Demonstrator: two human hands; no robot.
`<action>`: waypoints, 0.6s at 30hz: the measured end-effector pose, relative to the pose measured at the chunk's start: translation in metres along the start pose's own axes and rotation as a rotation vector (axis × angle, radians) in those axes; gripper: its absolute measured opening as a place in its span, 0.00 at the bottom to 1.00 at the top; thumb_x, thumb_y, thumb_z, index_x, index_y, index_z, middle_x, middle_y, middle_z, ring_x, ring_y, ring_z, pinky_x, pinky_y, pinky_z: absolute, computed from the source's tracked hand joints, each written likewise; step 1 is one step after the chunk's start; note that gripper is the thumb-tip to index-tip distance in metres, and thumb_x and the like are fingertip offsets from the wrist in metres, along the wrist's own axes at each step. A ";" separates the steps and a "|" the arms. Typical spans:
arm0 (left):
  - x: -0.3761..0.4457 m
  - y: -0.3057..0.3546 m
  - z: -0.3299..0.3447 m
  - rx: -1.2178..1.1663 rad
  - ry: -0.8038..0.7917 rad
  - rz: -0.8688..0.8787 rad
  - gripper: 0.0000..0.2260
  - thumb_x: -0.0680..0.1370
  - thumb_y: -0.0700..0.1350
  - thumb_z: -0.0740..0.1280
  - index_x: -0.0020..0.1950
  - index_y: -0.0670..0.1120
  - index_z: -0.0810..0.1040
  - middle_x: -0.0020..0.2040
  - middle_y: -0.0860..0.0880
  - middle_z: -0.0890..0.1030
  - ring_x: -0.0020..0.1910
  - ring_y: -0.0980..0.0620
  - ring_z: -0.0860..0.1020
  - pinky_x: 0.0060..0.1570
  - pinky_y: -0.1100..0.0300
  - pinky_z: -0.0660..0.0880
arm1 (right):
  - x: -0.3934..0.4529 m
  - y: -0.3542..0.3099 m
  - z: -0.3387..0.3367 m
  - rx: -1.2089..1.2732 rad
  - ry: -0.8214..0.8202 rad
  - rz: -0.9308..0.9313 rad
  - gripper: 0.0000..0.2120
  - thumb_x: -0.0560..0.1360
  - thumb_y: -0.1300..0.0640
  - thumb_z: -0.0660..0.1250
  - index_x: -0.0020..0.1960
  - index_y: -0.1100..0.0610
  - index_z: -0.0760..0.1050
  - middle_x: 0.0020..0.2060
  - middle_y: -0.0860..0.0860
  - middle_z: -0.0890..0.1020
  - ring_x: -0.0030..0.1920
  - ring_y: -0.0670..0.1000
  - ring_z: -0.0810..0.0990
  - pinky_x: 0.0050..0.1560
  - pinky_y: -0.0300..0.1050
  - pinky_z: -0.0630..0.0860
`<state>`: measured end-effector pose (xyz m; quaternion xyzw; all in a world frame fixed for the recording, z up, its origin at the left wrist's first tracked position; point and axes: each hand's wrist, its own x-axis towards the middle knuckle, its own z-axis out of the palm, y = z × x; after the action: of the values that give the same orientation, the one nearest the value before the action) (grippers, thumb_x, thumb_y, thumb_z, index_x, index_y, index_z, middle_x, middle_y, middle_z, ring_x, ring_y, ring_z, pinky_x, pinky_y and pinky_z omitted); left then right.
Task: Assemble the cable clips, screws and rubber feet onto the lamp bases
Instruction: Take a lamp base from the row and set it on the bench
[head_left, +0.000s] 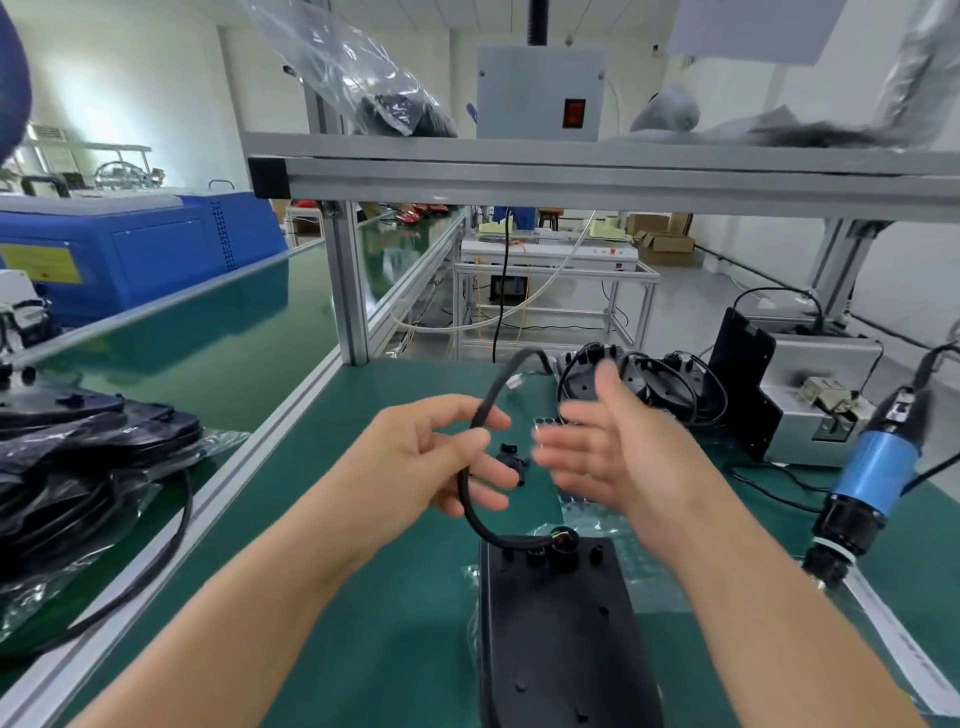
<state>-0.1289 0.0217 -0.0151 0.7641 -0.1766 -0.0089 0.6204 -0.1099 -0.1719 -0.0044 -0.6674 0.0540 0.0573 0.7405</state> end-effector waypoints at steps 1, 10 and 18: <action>0.000 0.002 0.000 0.053 -0.042 -0.004 0.09 0.82 0.42 0.60 0.56 0.52 0.79 0.43 0.45 0.86 0.41 0.47 0.85 0.34 0.64 0.76 | 0.013 -0.013 0.011 0.212 -0.123 0.089 0.30 0.78 0.35 0.56 0.57 0.63 0.72 0.45 0.58 0.86 0.44 0.55 0.86 0.40 0.49 0.82; 0.050 0.043 -0.052 -0.216 0.098 -0.324 0.25 0.79 0.65 0.54 0.49 0.44 0.78 0.31 0.49 0.82 0.30 0.52 0.81 0.36 0.59 0.76 | 0.011 -0.060 0.090 0.475 -0.269 0.011 0.16 0.84 0.57 0.53 0.43 0.62 0.72 0.22 0.52 0.78 0.19 0.44 0.73 0.20 0.34 0.70; 0.125 0.042 -0.040 -0.638 0.138 -0.545 0.12 0.83 0.45 0.58 0.56 0.35 0.68 0.34 0.37 0.82 0.22 0.51 0.77 0.20 0.66 0.74 | -0.049 -0.002 0.125 0.011 -0.372 -0.077 0.12 0.83 0.56 0.51 0.45 0.57 0.68 0.21 0.49 0.73 0.20 0.46 0.64 0.20 0.35 0.62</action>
<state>-0.0134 0.0176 0.0600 0.5514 0.0856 -0.1755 0.8111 -0.1576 -0.0489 0.0184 -0.6429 -0.1091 0.1512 0.7429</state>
